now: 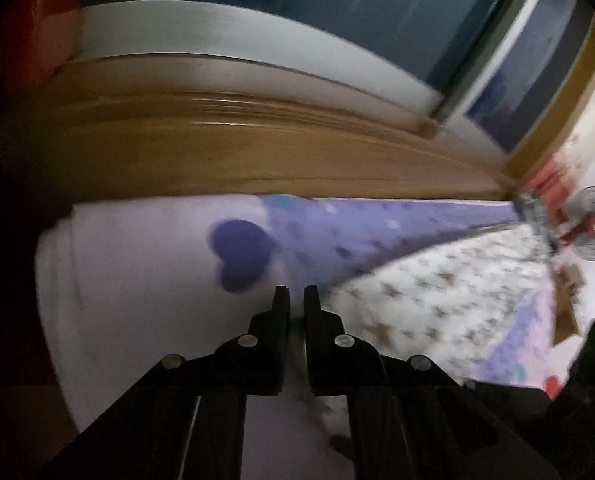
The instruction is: Fold clothes
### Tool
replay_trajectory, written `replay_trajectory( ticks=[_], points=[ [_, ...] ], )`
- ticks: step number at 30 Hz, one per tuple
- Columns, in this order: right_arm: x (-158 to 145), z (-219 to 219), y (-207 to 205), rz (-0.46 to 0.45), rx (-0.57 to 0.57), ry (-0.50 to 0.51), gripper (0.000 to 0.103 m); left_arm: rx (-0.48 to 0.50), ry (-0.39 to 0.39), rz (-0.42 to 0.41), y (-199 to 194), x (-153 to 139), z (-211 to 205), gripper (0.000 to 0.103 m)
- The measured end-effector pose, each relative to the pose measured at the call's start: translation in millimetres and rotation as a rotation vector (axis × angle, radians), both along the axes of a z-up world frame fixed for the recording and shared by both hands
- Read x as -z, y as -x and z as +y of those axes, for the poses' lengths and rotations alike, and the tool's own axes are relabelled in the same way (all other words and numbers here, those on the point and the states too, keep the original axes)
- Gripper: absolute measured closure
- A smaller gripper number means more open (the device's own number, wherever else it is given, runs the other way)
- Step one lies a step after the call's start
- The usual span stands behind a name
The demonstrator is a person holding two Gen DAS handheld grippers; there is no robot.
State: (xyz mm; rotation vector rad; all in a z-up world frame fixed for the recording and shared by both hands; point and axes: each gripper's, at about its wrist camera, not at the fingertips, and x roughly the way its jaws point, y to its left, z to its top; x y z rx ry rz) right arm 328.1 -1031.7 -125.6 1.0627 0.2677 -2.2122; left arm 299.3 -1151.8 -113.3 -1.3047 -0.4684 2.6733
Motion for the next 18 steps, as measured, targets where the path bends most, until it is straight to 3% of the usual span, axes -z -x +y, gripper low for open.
replay_trajectory(
  ticks=[4,7,10,14,18],
  points=[
    [-1,-10,5,0.007,0.011,0.004,0.076,0.025,0.109,-0.016,4,1,2,0.096],
    [-19,19,3,0.038,0.059,0.043,0.076,0.066,0.099,0.002,-7,-11,9,0.095],
    [-36,55,8,0.075,0.136,0.057,0.076,0.118,0.083,0.040,-20,-25,28,0.085],
    [-37,117,56,0.089,0.342,-0.037,0.076,0.204,0.087,0.075,-24,-31,61,0.080],
    [-14,169,123,0.032,0.516,-0.138,0.076,0.238,0.147,0.022,-17,-10,79,0.080]
  ],
)
